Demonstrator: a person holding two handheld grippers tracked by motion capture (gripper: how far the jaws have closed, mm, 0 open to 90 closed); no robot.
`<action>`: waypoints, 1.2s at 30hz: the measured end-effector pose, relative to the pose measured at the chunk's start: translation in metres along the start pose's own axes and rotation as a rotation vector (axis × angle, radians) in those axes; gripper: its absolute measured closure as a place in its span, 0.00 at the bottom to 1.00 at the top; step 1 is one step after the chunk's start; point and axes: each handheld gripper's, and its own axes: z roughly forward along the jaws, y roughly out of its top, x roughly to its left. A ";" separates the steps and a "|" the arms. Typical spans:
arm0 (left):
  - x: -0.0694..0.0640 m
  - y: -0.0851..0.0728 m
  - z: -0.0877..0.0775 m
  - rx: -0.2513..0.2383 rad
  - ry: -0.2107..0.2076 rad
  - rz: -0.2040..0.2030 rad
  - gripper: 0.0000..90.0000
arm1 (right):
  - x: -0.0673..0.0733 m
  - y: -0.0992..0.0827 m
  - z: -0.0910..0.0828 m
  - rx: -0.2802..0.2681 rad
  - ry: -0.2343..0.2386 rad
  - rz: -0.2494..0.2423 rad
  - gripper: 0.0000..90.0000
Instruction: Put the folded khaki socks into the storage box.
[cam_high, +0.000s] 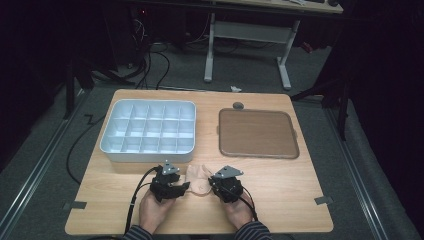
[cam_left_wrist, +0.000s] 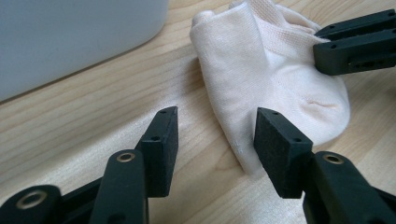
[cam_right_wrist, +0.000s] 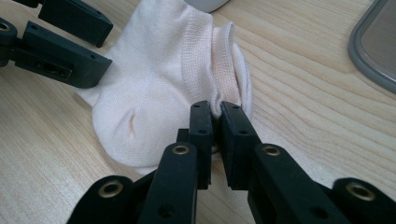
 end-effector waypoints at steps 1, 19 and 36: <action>0.001 0.000 0.000 0.000 -0.005 -0.007 0.56 | 0.000 0.000 0.000 -0.002 0.003 0.004 0.91; 0.018 0.027 -0.010 -0.019 -0.052 -0.073 0.57 | 0.004 0.012 -0.022 -0.060 0.015 0.018 0.84; 0.024 0.034 0.012 -0.006 -0.096 -0.161 0.58 | 0.025 0.021 0.009 -0.001 0.063 -0.044 0.89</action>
